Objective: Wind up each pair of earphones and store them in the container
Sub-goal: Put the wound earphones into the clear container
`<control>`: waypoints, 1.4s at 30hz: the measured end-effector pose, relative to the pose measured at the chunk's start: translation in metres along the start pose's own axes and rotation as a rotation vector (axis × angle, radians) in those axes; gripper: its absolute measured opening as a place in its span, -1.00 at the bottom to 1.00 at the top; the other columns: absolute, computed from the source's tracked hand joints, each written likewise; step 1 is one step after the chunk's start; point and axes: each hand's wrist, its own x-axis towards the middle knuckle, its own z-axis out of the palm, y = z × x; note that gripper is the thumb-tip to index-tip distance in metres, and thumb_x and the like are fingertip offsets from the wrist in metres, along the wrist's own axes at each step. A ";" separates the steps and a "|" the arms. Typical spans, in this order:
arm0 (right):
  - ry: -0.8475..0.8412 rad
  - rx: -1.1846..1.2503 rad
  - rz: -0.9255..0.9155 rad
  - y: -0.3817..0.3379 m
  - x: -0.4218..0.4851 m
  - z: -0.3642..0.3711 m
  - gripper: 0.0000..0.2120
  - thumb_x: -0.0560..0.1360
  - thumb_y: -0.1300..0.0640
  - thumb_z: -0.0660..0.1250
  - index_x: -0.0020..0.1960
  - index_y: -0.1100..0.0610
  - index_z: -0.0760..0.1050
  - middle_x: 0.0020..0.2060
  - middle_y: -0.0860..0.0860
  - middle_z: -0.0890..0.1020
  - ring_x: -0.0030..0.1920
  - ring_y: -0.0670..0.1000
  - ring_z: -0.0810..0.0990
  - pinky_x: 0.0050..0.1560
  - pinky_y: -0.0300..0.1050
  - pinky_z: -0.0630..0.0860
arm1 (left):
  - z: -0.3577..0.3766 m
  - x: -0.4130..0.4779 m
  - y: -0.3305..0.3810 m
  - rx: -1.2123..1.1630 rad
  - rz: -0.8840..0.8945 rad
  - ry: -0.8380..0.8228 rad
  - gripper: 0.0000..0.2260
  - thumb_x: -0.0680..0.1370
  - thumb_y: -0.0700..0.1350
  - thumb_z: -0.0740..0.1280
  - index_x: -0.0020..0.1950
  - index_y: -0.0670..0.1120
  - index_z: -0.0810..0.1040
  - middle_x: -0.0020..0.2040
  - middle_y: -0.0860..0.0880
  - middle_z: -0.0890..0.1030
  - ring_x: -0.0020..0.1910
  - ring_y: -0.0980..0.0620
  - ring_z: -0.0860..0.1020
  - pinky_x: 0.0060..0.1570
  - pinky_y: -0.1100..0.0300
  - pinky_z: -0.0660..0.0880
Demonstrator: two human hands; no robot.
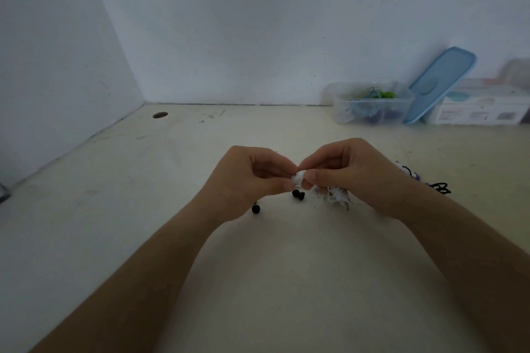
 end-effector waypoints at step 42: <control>0.029 0.258 0.036 0.003 0.003 0.002 -0.82 0.37 0.17 0.46 -0.05 0.19 0.68 -0.18 0.16 0.71 -0.20 0.05 0.64 -0.16 -0.17 0.60 | 0.005 -0.002 0.004 -0.140 -0.073 0.031 -0.86 0.49 -0.21 0.45 0.04 -0.15 0.65 -0.11 -0.10 0.72 -0.15 -0.03 0.70 -0.13 0.16 0.63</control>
